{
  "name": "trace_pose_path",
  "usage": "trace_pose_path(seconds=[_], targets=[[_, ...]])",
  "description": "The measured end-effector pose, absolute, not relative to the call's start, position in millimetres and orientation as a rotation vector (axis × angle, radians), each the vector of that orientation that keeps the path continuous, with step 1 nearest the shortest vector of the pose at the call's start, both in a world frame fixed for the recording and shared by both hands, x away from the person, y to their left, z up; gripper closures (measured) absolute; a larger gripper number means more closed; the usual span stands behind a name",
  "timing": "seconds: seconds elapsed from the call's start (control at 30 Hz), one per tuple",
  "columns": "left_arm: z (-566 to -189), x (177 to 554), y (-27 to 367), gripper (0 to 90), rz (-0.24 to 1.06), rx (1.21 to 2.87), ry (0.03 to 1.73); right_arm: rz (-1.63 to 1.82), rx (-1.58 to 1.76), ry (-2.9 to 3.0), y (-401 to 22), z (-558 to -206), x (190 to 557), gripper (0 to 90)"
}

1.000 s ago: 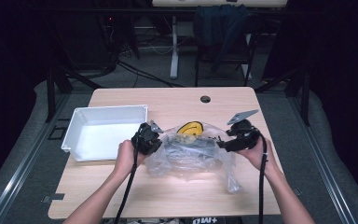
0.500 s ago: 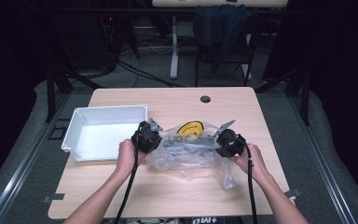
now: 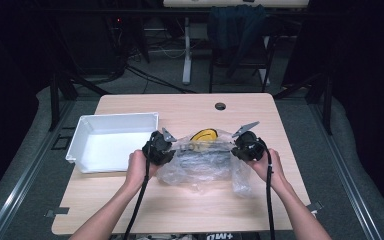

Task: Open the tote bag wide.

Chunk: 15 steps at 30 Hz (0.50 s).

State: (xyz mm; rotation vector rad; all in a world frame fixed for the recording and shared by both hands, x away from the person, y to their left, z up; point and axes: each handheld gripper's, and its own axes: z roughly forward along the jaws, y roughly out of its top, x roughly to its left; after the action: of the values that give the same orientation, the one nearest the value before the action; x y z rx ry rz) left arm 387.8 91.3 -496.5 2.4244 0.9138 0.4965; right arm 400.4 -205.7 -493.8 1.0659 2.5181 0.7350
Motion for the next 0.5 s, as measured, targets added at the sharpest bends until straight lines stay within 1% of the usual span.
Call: trace_pose_path(seconds=[0.07, 0.1, 0.17, 0.2, 0.27, 0.4, 0.5], targets=[[-501, 384, 86, 66.8, 0.514, 2.473, 0.893, 0.732, 1.081, 2.509, -206, -495, 406, 86.2], [-501, 384, 86, 66.5, 0.514, 2.473, 0.893, 0.732, 1.081, 2.509, -206, -495, 406, 86.2], [-506, 381, 81, 66.9, 0.562, 2.515, 0.877, 0.722, 1.107, 2.502, -207, -499, 413, 86.5], [-510, 380, 78, 73.6, 0.598, 2.544, 0.874, 0.721, 1.145, 2.489, -207, -508, 419, 85.4], [-512, 380, 77, 77.9, 0.613, 2.555, 0.866, 0.693, 1.153, 2.507, -208, -510, 423, 84.6], [-518, 380, 76, 79.9, 0.661, 2.584, 0.858, 0.681, 1.205, 2.501, -213, -520, 431, 84.1], [-522, 382, 78, 80.6, 0.664, 2.591, 0.867, 0.67, 1.23, 2.491, -216, -528, 433, 84.8]])
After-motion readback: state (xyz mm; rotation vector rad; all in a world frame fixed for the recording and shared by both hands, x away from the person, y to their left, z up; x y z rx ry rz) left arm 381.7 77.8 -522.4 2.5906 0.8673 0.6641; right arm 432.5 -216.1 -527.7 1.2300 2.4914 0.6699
